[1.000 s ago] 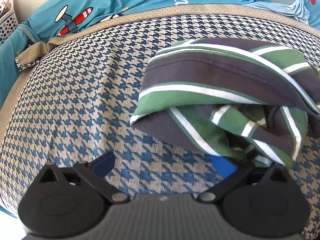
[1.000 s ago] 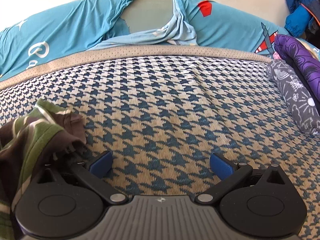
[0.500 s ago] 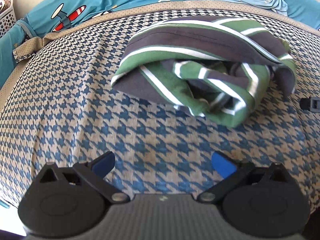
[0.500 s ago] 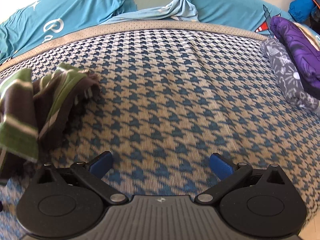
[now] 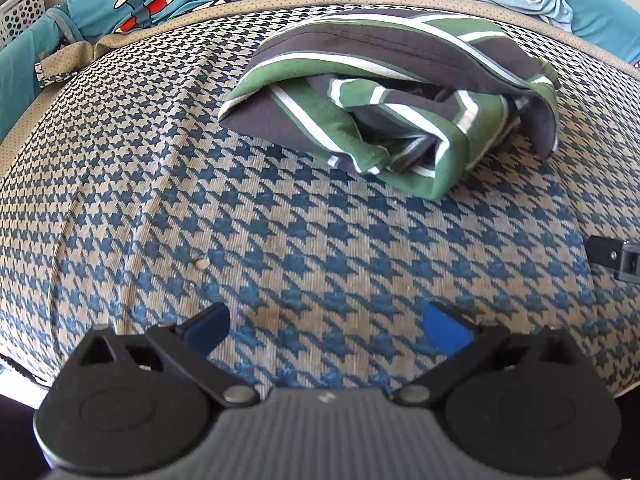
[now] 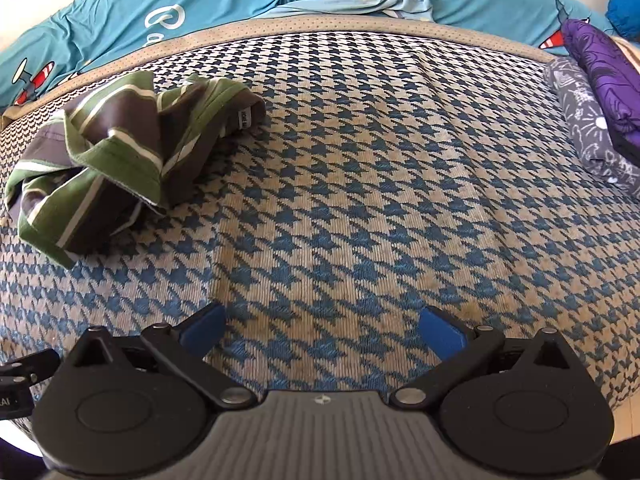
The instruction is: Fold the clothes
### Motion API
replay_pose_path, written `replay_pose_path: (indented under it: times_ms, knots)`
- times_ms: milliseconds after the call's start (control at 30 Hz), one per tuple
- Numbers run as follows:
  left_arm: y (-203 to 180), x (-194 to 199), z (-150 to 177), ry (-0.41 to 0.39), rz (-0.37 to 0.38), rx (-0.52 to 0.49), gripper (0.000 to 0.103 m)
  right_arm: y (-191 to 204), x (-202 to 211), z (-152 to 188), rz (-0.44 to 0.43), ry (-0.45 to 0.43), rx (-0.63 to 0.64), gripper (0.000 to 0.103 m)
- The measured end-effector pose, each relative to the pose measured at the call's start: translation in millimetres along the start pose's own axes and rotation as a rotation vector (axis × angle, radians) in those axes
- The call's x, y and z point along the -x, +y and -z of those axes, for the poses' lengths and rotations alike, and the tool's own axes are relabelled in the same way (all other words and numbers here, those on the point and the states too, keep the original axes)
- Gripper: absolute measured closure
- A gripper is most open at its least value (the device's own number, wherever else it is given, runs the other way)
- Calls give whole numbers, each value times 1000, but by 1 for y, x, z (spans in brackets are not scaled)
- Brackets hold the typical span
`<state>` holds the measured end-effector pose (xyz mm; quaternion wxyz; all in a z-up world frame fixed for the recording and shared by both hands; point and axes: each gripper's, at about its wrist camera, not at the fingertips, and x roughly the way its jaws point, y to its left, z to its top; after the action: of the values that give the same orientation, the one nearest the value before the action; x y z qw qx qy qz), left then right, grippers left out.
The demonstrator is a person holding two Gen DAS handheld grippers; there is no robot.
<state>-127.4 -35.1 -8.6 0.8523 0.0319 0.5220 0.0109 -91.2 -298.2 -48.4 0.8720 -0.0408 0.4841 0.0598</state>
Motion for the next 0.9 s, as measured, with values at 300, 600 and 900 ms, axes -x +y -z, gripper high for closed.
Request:
replay_pose_path:
  times_ms: [300, 600, 900]
  knots:
    - [-6, 9, 10, 10, -22, 5, 0, -5, 14, 23, -81, 37, 10, 0]
    - [-22, 25, 20, 10, -32, 19, 0, 1, 37, 45, -97, -10, 102, 0]
    - [-28, 37, 24, 3, -37, 31, 0, 5, 42, 44, -143, -4, 135, 0]
